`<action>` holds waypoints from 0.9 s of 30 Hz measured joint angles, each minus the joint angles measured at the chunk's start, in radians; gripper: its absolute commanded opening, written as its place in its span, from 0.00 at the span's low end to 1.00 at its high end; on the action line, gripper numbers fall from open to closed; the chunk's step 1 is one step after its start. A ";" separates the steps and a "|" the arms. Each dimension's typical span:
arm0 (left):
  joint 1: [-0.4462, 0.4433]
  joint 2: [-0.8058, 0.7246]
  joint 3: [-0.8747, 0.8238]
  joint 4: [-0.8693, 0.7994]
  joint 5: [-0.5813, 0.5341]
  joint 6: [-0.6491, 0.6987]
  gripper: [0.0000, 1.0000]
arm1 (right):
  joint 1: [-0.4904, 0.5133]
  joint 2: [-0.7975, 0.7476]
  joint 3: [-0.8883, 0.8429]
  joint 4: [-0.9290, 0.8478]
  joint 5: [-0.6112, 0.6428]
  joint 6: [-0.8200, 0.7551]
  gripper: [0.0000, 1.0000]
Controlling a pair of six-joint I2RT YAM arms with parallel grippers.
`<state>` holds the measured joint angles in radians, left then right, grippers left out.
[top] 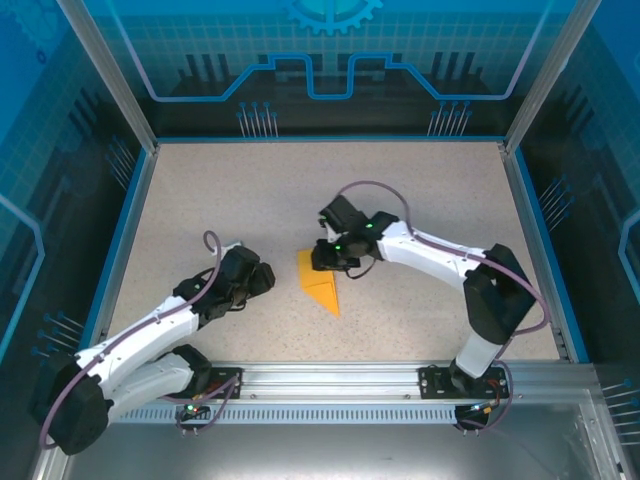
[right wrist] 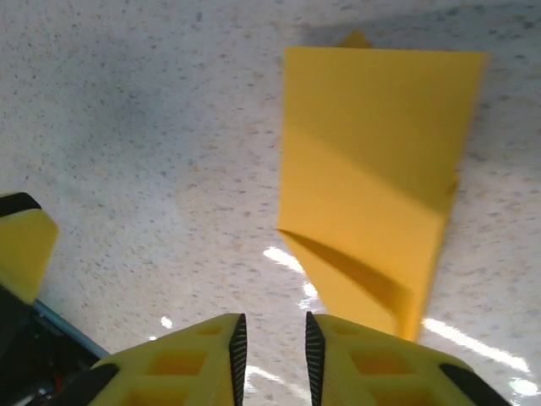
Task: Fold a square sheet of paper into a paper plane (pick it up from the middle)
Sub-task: Turn over the paper at the center of the table, then fold the wing for the fifth time at the center of the table.
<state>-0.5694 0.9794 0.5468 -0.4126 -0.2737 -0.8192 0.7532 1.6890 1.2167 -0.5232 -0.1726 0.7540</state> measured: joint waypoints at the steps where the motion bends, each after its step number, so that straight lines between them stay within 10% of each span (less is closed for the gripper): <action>1: 0.001 0.025 0.008 0.009 0.027 0.008 0.60 | -0.028 -0.009 -0.049 0.043 -0.034 -0.001 0.15; 27: 0.003 0.402 0.120 0.186 0.386 0.004 0.58 | -0.190 0.156 -0.348 0.505 -0.397 -0.021 0.10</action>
<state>-0.5663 1.3811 0.6670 -0.2264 0.1120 -0.8150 0.5629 1.8454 0.8684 -0.0185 -0.5701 0.7326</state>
